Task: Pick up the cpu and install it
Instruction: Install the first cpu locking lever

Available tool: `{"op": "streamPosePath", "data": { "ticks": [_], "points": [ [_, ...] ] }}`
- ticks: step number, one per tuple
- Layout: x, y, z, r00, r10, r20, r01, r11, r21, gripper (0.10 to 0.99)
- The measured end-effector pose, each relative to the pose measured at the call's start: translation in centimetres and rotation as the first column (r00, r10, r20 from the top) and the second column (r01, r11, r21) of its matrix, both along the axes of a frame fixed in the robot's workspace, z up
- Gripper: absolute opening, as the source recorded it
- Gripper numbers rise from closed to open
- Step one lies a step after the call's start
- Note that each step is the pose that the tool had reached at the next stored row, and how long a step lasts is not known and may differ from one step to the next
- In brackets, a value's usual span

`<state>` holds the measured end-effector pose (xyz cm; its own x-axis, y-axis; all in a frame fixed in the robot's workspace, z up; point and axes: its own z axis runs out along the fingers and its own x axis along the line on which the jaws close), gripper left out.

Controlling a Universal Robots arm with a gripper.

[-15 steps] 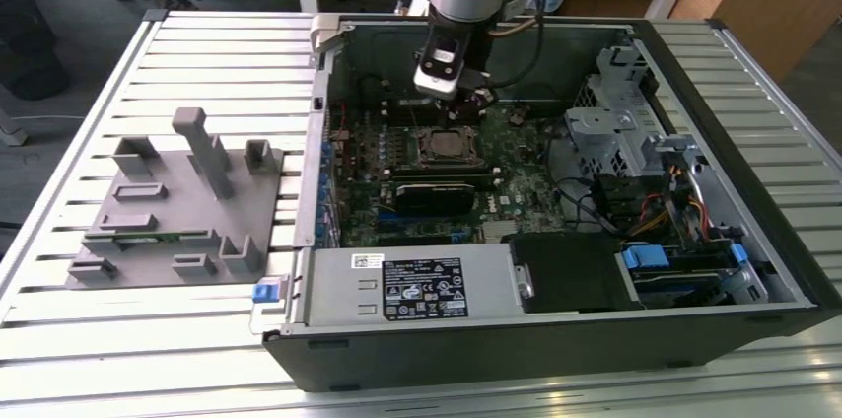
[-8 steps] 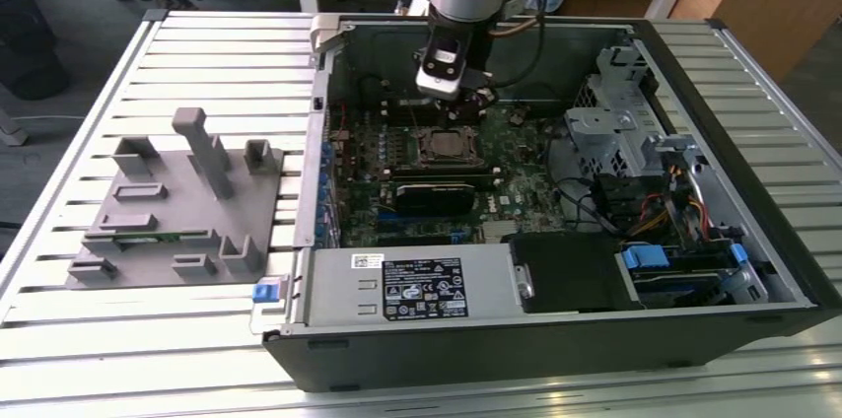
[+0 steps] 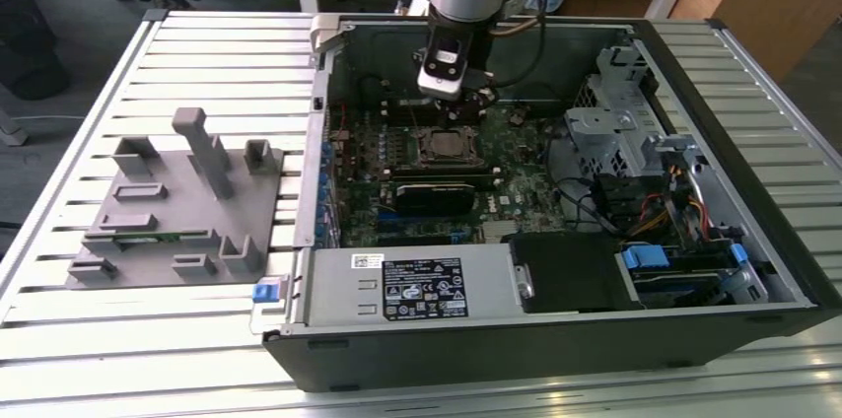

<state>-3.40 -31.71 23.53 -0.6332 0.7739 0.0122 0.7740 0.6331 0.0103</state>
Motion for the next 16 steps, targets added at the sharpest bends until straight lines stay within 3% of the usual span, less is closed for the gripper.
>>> {"op": "streamPosePath", "data": {
  "ticks": [16],
  "points": [
    [0.00,0.00,0.00,0.9991,0.041,0.0000,-0.041,0.9991,0.000,0.106]
  ]
}}
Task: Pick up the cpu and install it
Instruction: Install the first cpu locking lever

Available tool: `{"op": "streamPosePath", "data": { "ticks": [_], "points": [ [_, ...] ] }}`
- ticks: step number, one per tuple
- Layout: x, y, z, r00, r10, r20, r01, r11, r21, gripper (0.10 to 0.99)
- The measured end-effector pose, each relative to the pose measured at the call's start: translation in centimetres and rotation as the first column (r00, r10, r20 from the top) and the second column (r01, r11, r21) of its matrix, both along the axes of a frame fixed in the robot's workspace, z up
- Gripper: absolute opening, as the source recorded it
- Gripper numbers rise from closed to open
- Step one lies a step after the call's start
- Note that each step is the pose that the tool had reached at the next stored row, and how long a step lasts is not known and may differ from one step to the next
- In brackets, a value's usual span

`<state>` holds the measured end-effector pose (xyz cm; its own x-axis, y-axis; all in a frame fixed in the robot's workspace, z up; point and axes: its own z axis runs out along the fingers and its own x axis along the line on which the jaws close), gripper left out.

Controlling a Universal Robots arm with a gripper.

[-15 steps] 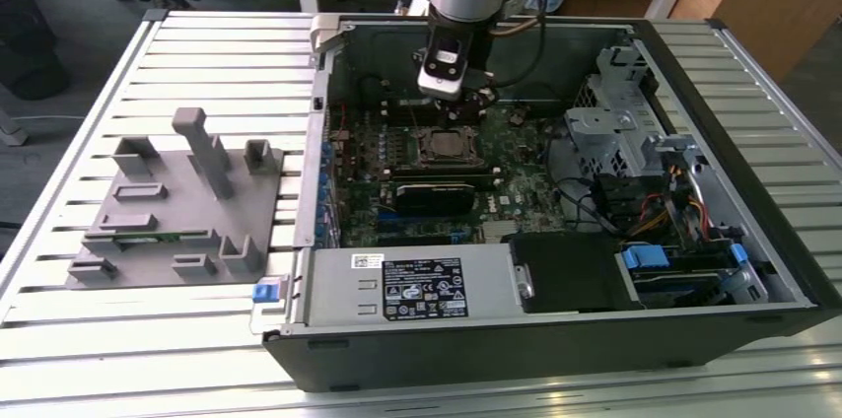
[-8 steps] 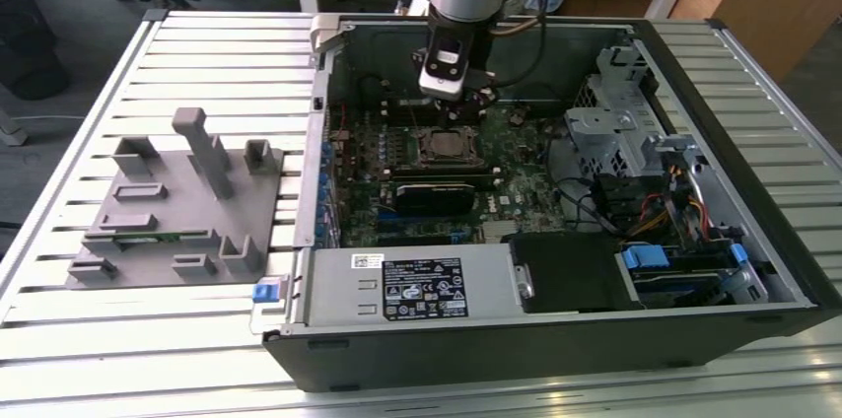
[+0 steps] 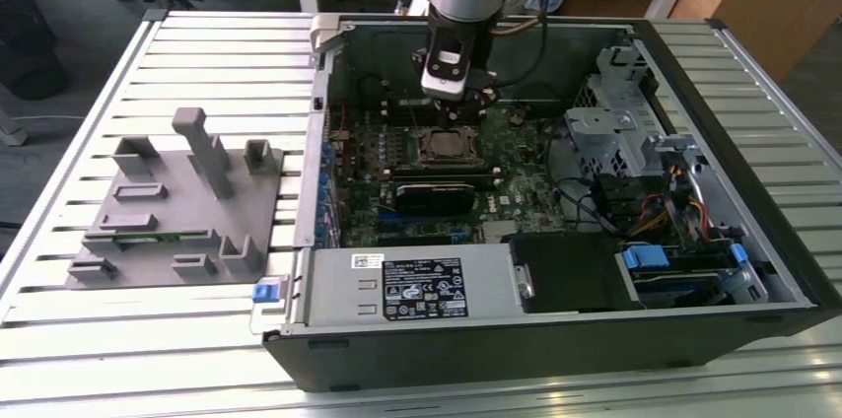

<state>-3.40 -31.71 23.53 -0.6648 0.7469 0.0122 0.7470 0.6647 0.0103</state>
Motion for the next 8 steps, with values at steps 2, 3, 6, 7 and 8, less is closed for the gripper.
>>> {"op": "streamPosePath", "data": {
  "ticks": [2,3,6,7,8],
  "points": [
    [0.00,0.00,0.00,1.0000,0.004,0.0000,-0.004,1.0000,0.000,0.106],
    [0.00,0.00,0.00,1.0000,0.007,0.0000,-0.007,1.0000,0.000,0.106],
    [0.00,0.00,0.00,0.9999,0.013,0.0000,-0.013,0.9999,0.000,0.106],
    [0.00,0.00,0.00,0.9999,0.015,0.0000,-0.015,0.9999,0.000,0.106],
    [0.00,0.00,0.00,0.9999,0.017,0.0000,-0.017,0.9999,0.000,0.106]
  ]
}}
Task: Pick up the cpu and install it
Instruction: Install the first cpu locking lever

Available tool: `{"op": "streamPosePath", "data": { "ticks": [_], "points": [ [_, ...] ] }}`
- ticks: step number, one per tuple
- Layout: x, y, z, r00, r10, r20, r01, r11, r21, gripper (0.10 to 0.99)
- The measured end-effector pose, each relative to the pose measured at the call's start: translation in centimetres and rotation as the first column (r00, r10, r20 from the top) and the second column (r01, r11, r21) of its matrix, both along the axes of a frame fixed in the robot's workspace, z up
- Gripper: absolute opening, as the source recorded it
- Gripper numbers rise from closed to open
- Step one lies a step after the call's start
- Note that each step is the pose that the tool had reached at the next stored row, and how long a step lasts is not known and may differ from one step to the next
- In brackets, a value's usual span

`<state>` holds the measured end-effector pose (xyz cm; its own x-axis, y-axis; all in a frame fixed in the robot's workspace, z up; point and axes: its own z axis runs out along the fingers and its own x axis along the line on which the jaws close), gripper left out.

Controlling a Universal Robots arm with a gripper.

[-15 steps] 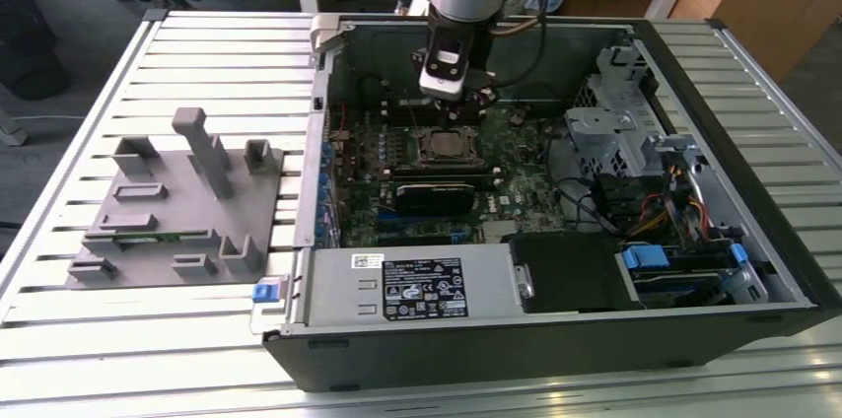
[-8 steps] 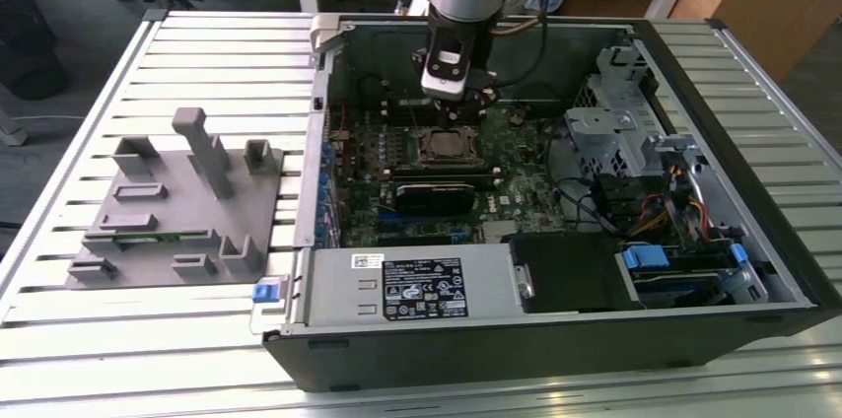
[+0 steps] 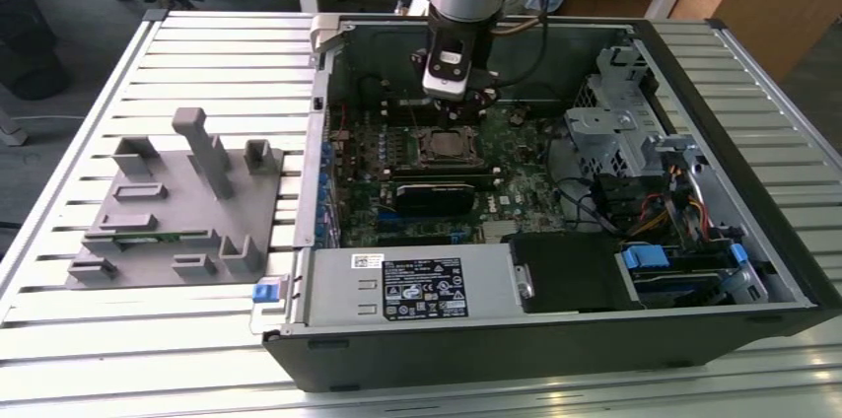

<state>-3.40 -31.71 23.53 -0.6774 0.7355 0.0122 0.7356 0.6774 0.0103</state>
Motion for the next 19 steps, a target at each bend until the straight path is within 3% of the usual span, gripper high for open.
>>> {"op": "streamPosePath", "data": {
  "ticks": [19],
  "points": [
    [0.00,0.00,0.00,0.9989,0.047,0.0000,-0.047,0.9989,0.000,0.106]
  ]
}}
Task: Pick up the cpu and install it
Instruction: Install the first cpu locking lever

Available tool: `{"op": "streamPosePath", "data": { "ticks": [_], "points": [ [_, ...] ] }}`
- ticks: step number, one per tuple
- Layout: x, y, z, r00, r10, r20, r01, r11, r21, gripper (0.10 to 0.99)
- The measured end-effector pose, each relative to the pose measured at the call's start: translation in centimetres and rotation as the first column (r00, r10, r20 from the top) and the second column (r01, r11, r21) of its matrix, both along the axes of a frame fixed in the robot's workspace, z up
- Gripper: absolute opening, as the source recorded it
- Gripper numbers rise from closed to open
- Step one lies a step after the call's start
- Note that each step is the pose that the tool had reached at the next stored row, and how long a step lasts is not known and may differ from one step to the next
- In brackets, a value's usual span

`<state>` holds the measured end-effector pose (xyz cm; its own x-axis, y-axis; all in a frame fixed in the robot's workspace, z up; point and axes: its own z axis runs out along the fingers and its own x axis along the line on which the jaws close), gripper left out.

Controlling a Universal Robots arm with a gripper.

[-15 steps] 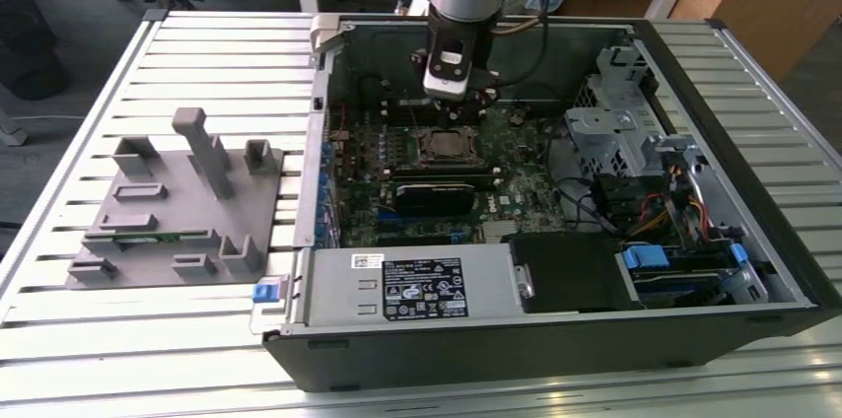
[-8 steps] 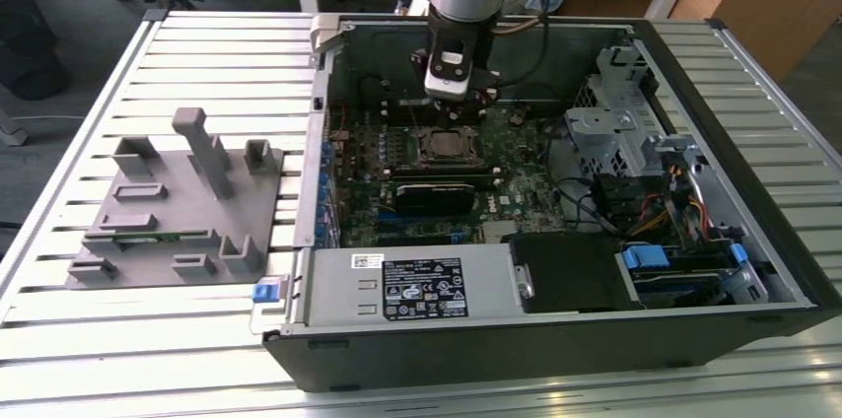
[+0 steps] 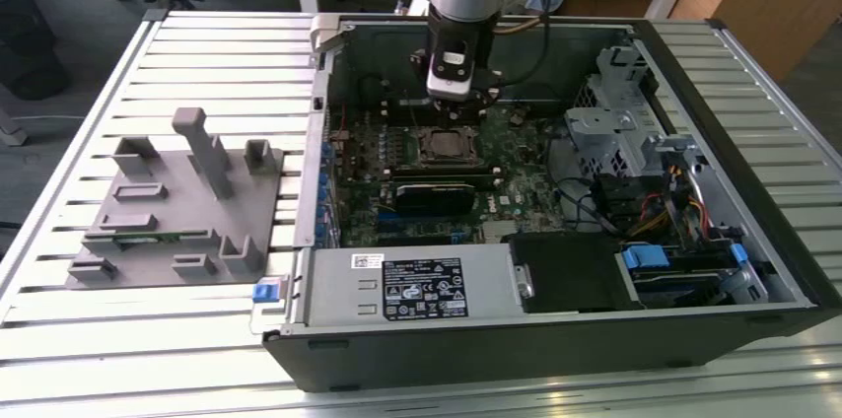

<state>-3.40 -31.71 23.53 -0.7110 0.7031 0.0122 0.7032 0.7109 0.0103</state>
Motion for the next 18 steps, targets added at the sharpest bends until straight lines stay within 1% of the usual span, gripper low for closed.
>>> {"op": "streamPosePath", "data": {
  "ticks": [14,18],
  "points": [
    [0.00,0.00,0.00,0.9994,0.035,-0.0001,-0.035,0.9994,0.000,0.106],
    [0.00,0.00,0.00,0.9979,0.064,0.0000,-0.064,0.9979,0.000,0.106]
  ]
}}
